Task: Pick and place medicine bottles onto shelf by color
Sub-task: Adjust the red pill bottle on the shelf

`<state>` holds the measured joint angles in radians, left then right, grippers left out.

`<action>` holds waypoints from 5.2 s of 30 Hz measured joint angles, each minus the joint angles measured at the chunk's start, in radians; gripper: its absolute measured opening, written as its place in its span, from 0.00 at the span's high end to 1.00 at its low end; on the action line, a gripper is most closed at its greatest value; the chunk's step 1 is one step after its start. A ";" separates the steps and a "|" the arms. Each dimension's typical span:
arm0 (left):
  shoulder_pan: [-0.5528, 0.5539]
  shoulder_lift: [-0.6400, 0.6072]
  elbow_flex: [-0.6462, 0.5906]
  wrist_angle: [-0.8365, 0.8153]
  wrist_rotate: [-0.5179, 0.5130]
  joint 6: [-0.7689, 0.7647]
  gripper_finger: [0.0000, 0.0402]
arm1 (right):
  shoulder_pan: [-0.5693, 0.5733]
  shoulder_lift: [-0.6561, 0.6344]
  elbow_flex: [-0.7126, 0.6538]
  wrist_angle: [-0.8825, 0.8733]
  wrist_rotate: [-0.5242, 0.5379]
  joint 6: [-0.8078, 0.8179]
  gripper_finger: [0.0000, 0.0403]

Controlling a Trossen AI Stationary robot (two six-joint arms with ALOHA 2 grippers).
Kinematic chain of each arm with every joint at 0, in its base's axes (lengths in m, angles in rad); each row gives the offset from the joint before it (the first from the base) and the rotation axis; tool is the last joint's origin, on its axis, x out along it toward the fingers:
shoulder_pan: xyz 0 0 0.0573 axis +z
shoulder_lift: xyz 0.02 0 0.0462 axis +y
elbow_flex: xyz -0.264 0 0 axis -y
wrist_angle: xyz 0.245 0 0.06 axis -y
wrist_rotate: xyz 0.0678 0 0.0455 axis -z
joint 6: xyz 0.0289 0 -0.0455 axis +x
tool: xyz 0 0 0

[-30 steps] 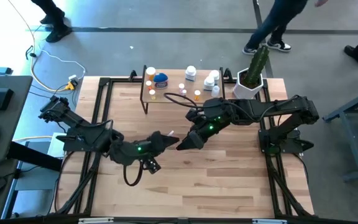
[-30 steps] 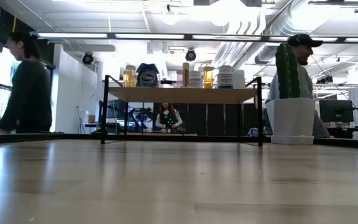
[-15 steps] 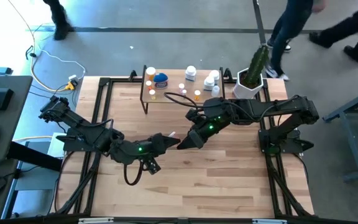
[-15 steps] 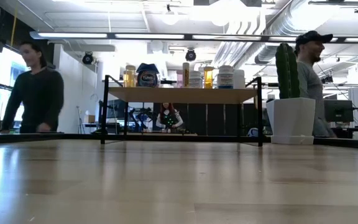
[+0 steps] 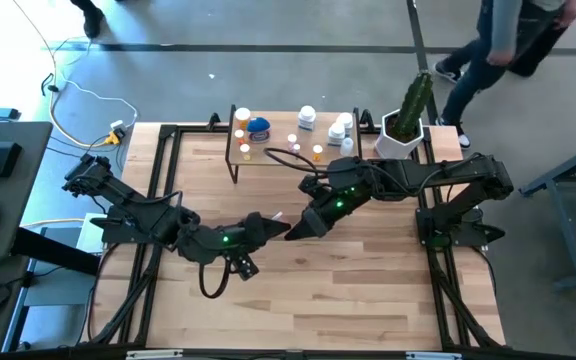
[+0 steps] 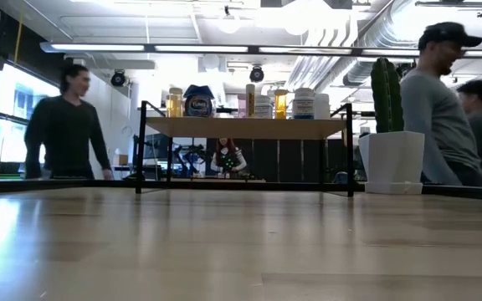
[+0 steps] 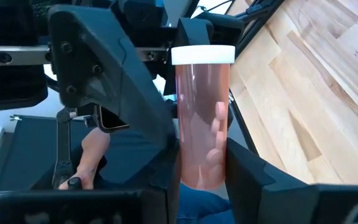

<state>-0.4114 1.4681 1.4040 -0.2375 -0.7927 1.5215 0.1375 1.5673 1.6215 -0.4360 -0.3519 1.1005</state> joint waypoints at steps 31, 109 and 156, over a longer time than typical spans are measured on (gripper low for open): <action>0.139 0.001 0.000 0.006 -0.377 -0.476 0.59 | -0.137 -0.038 0.000 -0.047 0.238 -0.216 0.78; 0.825 -0.017 0.000 0.362 0.819 -1.702 0.59 | -0.602 -0.122 0.001 -0.044 -0.161 -1.099 0.78; 0.849 -0.017 0.000 0.384 0.897 -1.641 0.74 | -0.558 -0.121 0.001 -0.060 -0.109 -1.046 0.76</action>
<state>0.4377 1.4513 1.4044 0.1467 0.1040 -0.1199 -0.4202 1.4464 1.6221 -0.4965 -0.4605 0.0542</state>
